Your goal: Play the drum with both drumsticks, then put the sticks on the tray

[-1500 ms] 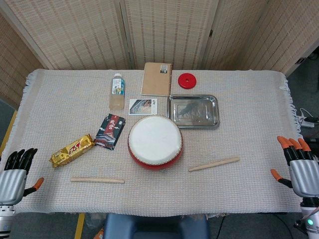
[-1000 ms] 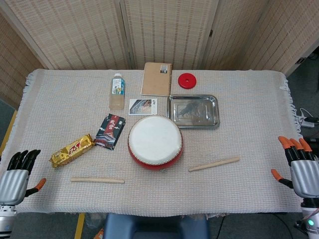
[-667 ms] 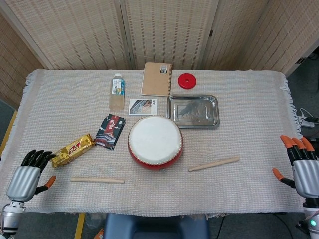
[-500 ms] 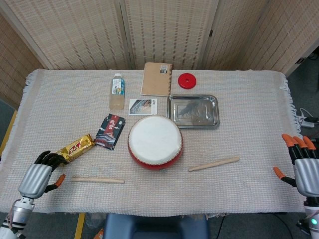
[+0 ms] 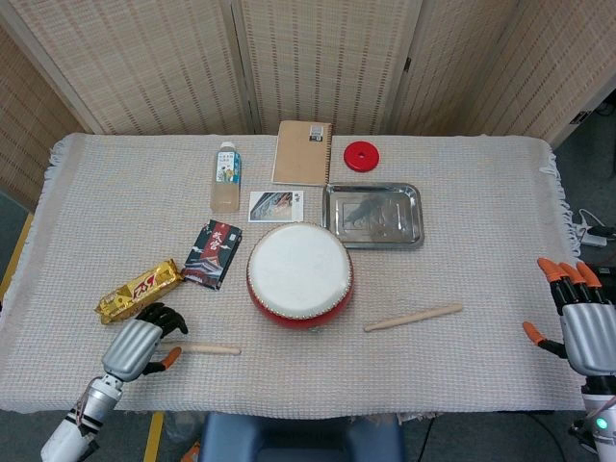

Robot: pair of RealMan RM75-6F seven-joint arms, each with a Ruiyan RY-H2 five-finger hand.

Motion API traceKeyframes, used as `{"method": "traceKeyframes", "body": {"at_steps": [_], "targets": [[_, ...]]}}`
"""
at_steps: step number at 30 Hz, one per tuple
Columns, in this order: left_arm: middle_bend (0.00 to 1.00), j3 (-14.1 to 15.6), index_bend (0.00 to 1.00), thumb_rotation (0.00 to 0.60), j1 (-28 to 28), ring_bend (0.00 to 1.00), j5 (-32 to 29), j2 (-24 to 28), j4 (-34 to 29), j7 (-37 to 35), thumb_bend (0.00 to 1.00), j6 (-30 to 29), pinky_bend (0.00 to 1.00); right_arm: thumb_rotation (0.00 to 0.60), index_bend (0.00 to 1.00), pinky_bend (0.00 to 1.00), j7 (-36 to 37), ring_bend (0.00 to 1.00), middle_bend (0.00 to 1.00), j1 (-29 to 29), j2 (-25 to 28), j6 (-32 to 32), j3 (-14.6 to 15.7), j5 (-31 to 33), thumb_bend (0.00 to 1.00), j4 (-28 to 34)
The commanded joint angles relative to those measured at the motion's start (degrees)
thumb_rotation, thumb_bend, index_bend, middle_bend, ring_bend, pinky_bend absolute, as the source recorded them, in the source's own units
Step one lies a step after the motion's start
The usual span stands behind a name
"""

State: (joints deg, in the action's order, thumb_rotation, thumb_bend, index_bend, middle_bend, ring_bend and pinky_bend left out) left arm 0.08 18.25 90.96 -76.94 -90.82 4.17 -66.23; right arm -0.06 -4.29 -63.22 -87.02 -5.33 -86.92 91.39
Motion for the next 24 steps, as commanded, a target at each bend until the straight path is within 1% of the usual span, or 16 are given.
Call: {"method": "traceKeyframes", "body": {"at_steps": [1, 4, 11, 17, 24], "targets": [[0.23, 0.16, 0.39, 0.600, 1.49, 0.11, -2.16, -3.92, 1.97, 3.42, 0.39, 2.66, 0.09, 0.600, 0.00, 0.07, 0.14, 0.00, 0.12, -0.05, -0.01, 0.09, 0.05, 0.00, 0.13, -0.04], [0.22, -0.03, 0.39, 0.600, 1.76, 0.09, -3.34, -6.22, 3.15, 5.16, 0.37, 3.02, 0.08, 0.600, 0.00, 0.07, 0.33, 0.00, 0.12, -0.04, 0.03, 0.02, 0.09, -0.05, 0.13, 0.02], [0.21, 0.39, 0.39, 0.600, 1.88, 0.08, -5.41, -9.45, 5.32, 9.89, 0.37, 3.42, 0.08, 0.600, 0.00, 0.07, 1.30, 0.00, 0.12, 0.27, 0.34, -0.34, 0.25, -0.10, 0.13, 0.05], [0.21, 0.77, 0.41, 0.600, 1.53, 0.08, -6.15, -12.81, 8.57, 11.27, 0.37, 2.60, 0.07, 0.600, 0.00, 0.07, 2.48, 0.00, 0.12, 0.36, 0.54, -0.28, 0.53, -0.35, 0.13, 0.07], [0.21, 0.75, 0.44, 0.600, 1.67, 0.08, -7.37, -14.32, 10.40, 11.71, 0.38, 2.80, 0.07, 0.600, 0.00, 0.07, 3.54, 0.00, 0.12, 0.45, 0.72, -0.30, 0.73, -0.56, 0.13, -0.05]]}}
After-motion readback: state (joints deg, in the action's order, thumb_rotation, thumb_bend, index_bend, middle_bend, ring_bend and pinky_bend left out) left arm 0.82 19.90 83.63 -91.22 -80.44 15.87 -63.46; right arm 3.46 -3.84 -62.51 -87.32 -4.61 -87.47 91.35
